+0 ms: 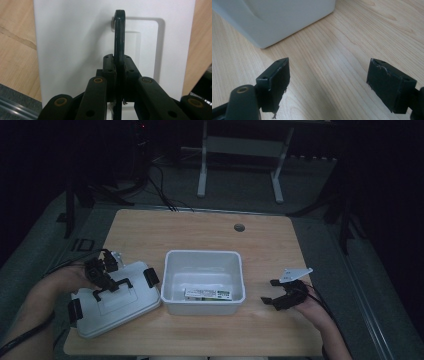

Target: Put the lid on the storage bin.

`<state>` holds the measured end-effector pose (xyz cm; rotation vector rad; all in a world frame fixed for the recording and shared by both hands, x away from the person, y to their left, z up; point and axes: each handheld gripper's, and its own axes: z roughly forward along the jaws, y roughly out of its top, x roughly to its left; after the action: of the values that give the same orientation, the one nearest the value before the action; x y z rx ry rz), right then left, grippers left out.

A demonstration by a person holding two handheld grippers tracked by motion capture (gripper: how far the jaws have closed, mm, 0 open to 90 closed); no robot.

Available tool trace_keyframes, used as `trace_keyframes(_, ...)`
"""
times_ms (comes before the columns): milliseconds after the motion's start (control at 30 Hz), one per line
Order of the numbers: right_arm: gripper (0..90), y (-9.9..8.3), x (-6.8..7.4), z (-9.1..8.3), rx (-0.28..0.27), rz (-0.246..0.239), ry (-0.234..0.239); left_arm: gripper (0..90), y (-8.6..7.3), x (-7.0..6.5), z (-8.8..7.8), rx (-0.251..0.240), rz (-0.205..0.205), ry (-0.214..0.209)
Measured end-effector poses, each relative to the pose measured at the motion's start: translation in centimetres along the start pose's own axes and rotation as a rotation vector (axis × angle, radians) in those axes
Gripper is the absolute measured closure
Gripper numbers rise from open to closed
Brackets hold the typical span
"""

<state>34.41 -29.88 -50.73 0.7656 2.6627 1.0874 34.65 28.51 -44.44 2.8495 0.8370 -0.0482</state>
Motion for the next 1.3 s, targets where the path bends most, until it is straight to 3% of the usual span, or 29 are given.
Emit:
trace_keyframes(233,18.1,-0.3,0.0,-0.5,-0.005,0.008,-0.008,83.4,-0.2,-0.5,-2.1,0.009,0.012,0.036)
trace_keyframes(467,18.1,-0.5,-0.2,-0.7,-0.010,0.014,-0.014,83.4,0.0,-1.0,-4.7,-0.019,0.018,0.066)
trace_keyframes(900,17.6,-0.5,-0.3,-0.3,-0.015,0.022,0.003,83.4,1.9,-2.5,-8.9,-0.036,0.055,0.117)
trace_keyframes(1300,17.7,-0.3,0.2,-0.1,-0.029,0.010,0.013,83.5,2.8,-3.2,-10.9,-0.050,0.077,0.132)
